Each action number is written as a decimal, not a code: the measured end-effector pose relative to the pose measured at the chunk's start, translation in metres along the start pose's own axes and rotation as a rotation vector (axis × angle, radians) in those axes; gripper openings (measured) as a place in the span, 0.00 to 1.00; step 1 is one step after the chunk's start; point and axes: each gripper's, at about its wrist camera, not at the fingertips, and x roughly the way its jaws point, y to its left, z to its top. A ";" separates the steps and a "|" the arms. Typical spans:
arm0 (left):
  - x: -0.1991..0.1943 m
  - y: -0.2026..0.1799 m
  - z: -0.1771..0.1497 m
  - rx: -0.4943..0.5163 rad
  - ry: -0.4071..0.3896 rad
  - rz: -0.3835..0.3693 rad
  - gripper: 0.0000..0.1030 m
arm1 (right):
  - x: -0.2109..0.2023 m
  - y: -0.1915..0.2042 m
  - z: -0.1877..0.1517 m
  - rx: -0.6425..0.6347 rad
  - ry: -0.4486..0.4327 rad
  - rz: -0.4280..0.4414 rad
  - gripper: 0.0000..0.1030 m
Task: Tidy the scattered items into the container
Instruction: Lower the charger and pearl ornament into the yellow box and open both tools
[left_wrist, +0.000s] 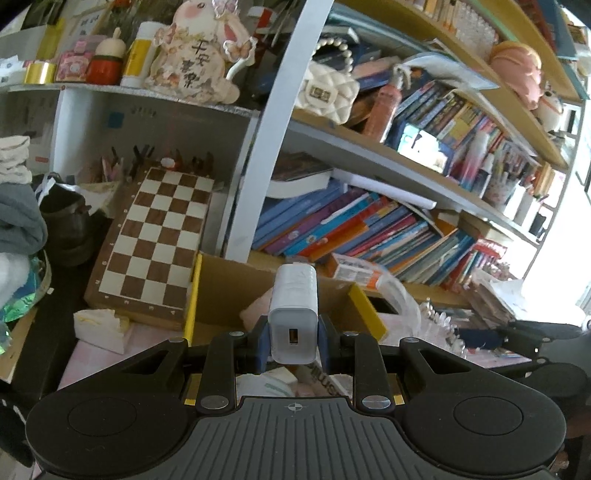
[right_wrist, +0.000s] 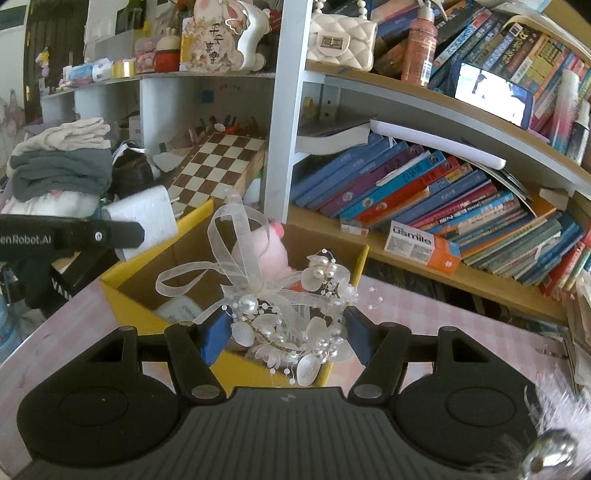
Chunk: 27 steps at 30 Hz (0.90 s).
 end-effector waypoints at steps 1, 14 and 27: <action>0.004 0.001 0.000 0.000 0.005 0.005 0.24 | 0.006 0.001 0.002 -0.005 0.003 -0.001 0.61; 0.059 0.015 0.002 0.031 0.076 0.056 0.24 | 0.071 0.019 0.014 -0.099 0.076 0.036 0.62; 0.090 0.018 -0.009 0.074 0.153 0.086 0.24 | 0.110 0.015 0.006 -0.075 0.170 0.060 0.62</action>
